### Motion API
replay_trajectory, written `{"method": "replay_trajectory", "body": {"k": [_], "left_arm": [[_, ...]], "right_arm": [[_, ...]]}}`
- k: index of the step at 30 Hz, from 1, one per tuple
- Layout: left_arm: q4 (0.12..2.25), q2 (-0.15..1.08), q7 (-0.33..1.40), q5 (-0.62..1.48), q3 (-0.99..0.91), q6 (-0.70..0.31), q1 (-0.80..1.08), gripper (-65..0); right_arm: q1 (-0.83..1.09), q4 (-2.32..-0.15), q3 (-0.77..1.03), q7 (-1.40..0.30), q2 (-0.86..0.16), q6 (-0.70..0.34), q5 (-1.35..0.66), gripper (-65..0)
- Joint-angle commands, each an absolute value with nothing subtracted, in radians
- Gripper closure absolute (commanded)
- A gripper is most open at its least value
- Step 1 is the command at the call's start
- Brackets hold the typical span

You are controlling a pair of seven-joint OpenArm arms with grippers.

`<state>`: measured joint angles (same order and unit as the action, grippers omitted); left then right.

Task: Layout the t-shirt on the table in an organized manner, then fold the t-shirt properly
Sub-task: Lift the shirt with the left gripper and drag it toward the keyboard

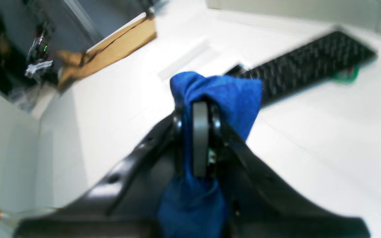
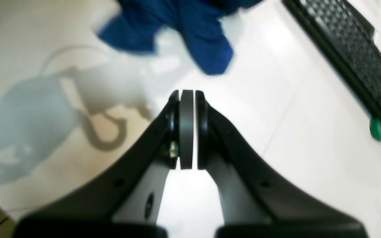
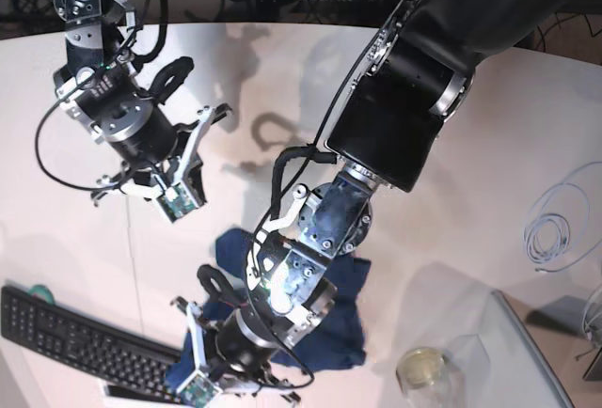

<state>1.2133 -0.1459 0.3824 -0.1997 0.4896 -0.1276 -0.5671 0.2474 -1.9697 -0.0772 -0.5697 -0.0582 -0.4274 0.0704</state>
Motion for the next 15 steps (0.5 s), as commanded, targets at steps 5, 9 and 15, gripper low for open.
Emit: {"method": "replay_trajectory", "body": {"k": [5,9,15], "left_arm": [[1.153,-0.157,0.302,-0.127,0.723,-0.024,-0.544,0.0],[1.156,-0.157,0.302,-0.108,0.863,0.022,-0.487,0.0],[1.150,-0.157,0.302,-0.107,0.897,0.022,-0.412,0.0]], "right_arm": [[0.263,-1.937,0.036,-0.547,-0.061,-0.426,0.064,-0.6],[0.263,-1.896,0.102,-0.547,-0.061,-0.426,0.064,-0.6],[0.262,-1.824,0.134,-0.547,-0.061,-0.426,0.064,-0.6]]}}
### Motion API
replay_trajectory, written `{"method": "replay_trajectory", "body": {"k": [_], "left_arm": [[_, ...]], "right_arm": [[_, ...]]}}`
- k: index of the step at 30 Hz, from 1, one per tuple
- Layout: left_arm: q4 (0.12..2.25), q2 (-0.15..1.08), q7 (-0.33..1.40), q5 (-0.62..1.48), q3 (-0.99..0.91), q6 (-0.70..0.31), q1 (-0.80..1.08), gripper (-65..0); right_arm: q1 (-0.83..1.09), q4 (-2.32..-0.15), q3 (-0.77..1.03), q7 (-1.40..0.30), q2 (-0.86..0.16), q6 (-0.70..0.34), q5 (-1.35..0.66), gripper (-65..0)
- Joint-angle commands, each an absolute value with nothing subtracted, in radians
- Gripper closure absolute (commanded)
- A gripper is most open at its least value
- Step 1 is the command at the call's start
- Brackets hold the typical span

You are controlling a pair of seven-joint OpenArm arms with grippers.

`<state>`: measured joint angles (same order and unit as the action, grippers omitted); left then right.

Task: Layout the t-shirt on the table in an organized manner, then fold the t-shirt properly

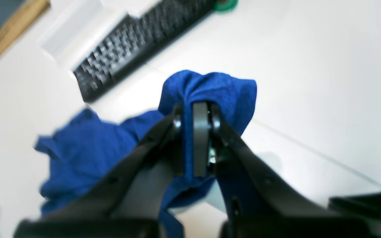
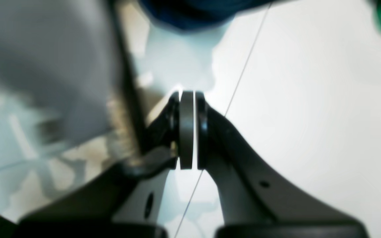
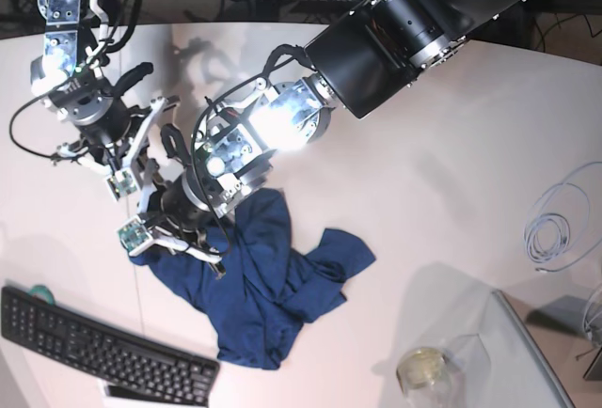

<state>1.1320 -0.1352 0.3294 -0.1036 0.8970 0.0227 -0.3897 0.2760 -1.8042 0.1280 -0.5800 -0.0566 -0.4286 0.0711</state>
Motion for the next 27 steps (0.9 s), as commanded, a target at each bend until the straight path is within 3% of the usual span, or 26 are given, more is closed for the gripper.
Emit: {"method": "replay_trajectory", "body": {"k": [1,5,6,11,13,16,21,24,26,27], "left_arm": [[1.150,-0.157,0.303,-0.107,0.897,0.022,-0.407,0.0],[1.155,-0.157,0.302,-0.110,0.898,0.022,-0.383,0.0],[1.158,-0.157,0.302,-0.107,0.900,0.022,-0.381,-5.6],[1.156,-0.157,0.300,-0.107,1.009,0.019,-0.397,-52.3],[1.159,-0.157,0.300,-0.107,1.018,0.019,-0.409,-64.7],[1.165,-0.157,0.308,-0.111,0.983,0.019,-0.417,-65.0],[1.167,-0.102,0.309,-0.116,0.654,0.019,-0.366,-65.0],[1.185,-0.042,0.303,-0.116,0.493,0.019,-0.326,-65.0],[1.199,0.001,0.302,-0.117,0.421,0.019,-0.294,-64.3],[1.210,0.027,0.302,-0.117,0.390,0.019,-0.280,-57.3]], "right_arm": [[0.255,-1.810,0.139,-0.547,-0.061,-0.426,0.064,-0.6],[0.246,-1.771,0.137,-0.547,-0.058,-0.426,0.064,-0.9],[0.246,-1.771,0.137,-0.547,-0.056,-0.426,0.064,-1.1],[0.236,-1.770,0.140,-0.547,-0.054,-0.424,0.064,-1.5],[0.236,-1.771,0.140,-0.545,-0.053,-0.423,0.064,-1.5],[0.232,-1.771,0.140,-0.545,-0.053,-0.423,0.064,-1.7],[0.231,-1.840,0.160,-0.544,-0.053,-0.423,0.064,-2.9],[0.196,-1.842,0.140,-0.547,-0.061,-0.424,0.064,-12.9],[0.136,-1.774,0.090,-0.552,-0.062,-0.424,0.068,-25.5],[0.093,-1.727,0.059,-0.552,-0.062,-0.424,0.068,-32.6]]}}
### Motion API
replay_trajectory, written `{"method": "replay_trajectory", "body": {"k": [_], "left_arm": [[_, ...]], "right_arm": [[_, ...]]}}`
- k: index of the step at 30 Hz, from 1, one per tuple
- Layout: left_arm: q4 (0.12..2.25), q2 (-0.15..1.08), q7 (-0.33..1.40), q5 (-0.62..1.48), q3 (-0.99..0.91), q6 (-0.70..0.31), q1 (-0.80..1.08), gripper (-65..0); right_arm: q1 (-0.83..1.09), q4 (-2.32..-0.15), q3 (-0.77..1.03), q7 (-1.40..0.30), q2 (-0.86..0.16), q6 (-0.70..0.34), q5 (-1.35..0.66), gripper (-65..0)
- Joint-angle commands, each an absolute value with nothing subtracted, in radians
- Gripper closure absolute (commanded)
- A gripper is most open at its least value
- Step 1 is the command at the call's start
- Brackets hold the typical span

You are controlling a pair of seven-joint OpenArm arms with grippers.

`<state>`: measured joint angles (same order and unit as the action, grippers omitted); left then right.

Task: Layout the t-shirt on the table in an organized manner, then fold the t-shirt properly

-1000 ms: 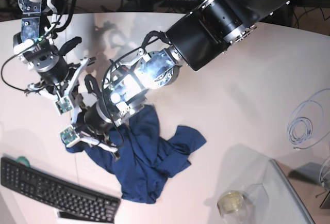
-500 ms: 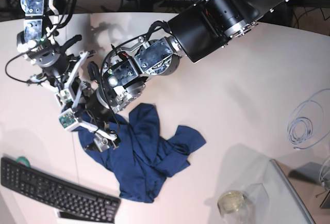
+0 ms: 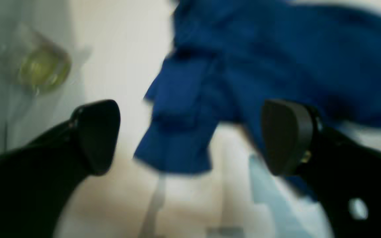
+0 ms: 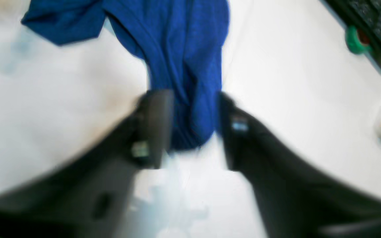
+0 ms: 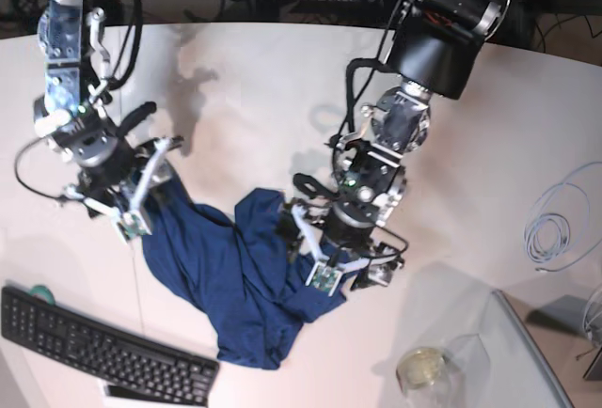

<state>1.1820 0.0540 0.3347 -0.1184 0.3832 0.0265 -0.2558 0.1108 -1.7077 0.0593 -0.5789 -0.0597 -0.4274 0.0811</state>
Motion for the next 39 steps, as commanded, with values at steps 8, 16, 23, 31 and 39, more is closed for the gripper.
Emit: {"method": "replay_trajectory", "body": {"k": [8,16,23,31,39], "left_arm": [[1.409,0.130,0.305,-0.110,0.012,0.019,0.005,0.0],[1.515,0.147,0.302,-0.116,-0.180,0.019,0.203,0.0],[1.517,0.159,0.302,-0.116,-0.199,0.019,0.254,0.0],[1.512,0.156,0.302,-0.116,-0.189,0.019,0.245,0.0],[1.511,0.153,0.302,-0.116,-0.186,0.019,0.245,0.0]], "right_arm": [[-0.133,-1.469,-0.182,-0.545,-0.054,-0.418,0.070,-45.9],[-0.271,-1.202,-0.255,-0.453,-0.024,-0.317,0.070,-45.9],[-0.360,-0.931,-0.248,-0.335,-0.022,-0.305,0.068,-45.5],[-0.366,-0.898,-0.246,-0.332,-0.022,-0.303,0.068,-8.1],[-0.305,-1.049,-0.246,-0.354,-0.048,-0.303,0.070,-0.6]]}}
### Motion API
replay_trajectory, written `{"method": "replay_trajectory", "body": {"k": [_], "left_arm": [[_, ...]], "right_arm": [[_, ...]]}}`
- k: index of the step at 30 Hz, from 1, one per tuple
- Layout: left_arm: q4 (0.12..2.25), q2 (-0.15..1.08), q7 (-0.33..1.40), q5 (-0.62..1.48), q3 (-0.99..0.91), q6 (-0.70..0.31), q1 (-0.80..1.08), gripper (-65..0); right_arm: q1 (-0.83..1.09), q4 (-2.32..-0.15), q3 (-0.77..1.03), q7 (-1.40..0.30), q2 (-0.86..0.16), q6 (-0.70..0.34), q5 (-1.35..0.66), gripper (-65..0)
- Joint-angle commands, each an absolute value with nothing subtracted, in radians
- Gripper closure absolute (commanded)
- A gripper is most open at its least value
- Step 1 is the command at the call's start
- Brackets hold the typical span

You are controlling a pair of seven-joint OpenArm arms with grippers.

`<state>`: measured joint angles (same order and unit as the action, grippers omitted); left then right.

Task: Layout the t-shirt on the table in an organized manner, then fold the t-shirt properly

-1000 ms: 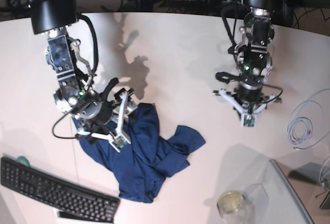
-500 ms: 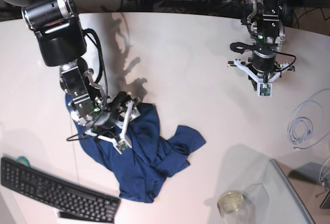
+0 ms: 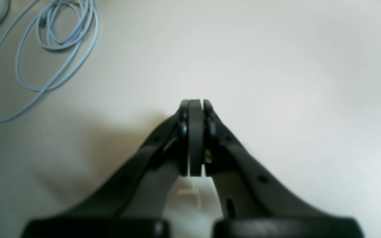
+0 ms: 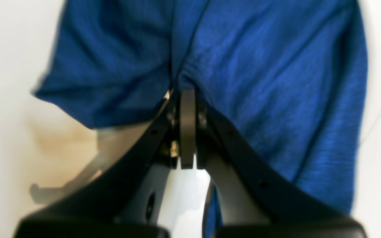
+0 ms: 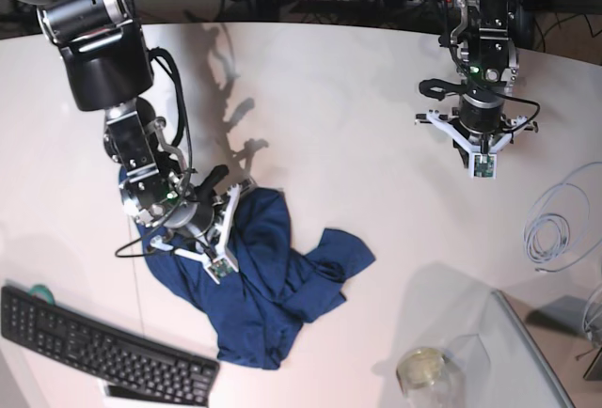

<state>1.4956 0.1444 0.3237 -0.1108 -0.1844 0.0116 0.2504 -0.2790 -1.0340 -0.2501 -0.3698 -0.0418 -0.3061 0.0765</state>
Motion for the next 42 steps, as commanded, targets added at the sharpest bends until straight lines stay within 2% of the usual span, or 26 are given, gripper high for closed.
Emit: {"method": "replay_trajectory", "body": {"k": [1,7,13,18,21,24,27,29,33,35,42], "left_arm": [[1.511,0.153,0.302,-0.116,-0.186,0.019,0.246,0.0],[1.511,0.153,0.302,-0.110,-0.177,0.019,0.245,0.0],[1.506,0.159,0.302,-0.117,-0.007,0.019,0.206,0.0],[1.434,0.151,0.302,-0.117,0.133,0.019,0.117,0.0],[1.372,0.150,0.302,-0.117,0.225,0.019,0.048,0.0],[1.325,0.150,0.302,-0.116,0.278,0.019,-0.005,0.0],[1.319,0.150,0.302,-0.107,0.257,0.019,-0.016,0.0],[1.319,0.150,0.300,-0.105,0.193,0.019,-0.001,0.0],[1.337,0.154,0.300,-0.105,0.004,0.019,0.067,0.0],[1.353,0.159,0.300,-0.108,-0.082,0.019,0.107,0.0],[1.397,0.160,0.300,-0.116,-0.262,0.019,0.203,0.0]], "right_arm": [[-0.285,-1.089,-0.246,-0.380,-0.053,-0.303,0.070,-0.6],[-0.145,-1.432,-0.245,-0.490,-0.081,-0.303,0.070,-0.6],[-0.022,-1.748,-0.240,-0.619,-0.127,-0.309,0.068,-0.6],[0.079,-1.994,-0.163,-0.687,-0.139,-0.314,0.067,-0.6],[0.137,-2.026,-0.064,-0.680,-0.139,-0.404,0.065,-0.6],[0.148,-1.974,0.002,-0.679,-0.114,-0.484,0.065,-1.2],[0.082,-1.868,0.004,-0.680,-0.068,-0.486,0.068,-3.3],[0.013,-1.753,0.002,-0.679,-0.033,-0.486,0.068,-12.0],[-0.113,-1.521,0.002,-0.674,0.021,-0.486,0.068,-37.1],[-0.159,-1.415,0.002,-0.647,0.031,-0.486,0.068,-44.0],[-0.271,-1.066,0.002,-0.515,0.033,-0.486,0.068,-41.4]]}}
